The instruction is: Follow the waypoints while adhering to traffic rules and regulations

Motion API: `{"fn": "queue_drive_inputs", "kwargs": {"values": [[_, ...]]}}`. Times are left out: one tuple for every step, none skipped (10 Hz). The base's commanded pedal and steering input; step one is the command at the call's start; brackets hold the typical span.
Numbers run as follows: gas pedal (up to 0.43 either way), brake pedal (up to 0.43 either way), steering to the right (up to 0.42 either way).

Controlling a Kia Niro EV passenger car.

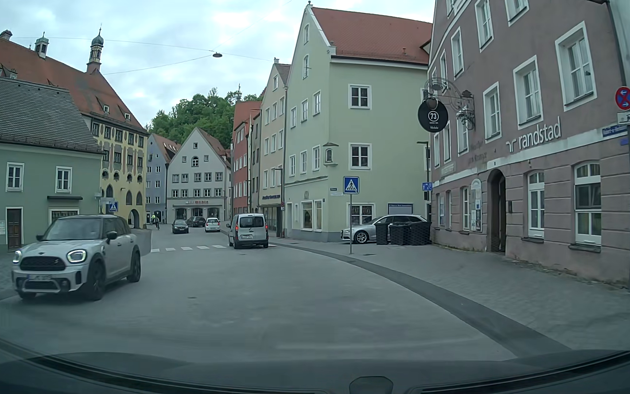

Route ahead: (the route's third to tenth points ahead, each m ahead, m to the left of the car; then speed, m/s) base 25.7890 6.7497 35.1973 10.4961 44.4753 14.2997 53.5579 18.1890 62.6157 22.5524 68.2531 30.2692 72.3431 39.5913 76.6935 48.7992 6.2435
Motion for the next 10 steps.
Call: {"fn": "queue_drive_inputs", "kwargs": {"values": [[0.079, 0.000, -0.061], [0.067, 0.000, -0.066], [0.059, 0.000, -0.064], [0.028, 0.000, -0.063], [0.020, 0.000, -0.066], [0.020, 0.000, -0.070], [0.020, 0.000, -0.069], [0.020, 0.000, -0.068], [0.039, 0.000, -0.068], [0.047, 0.000, -0.068]]}}
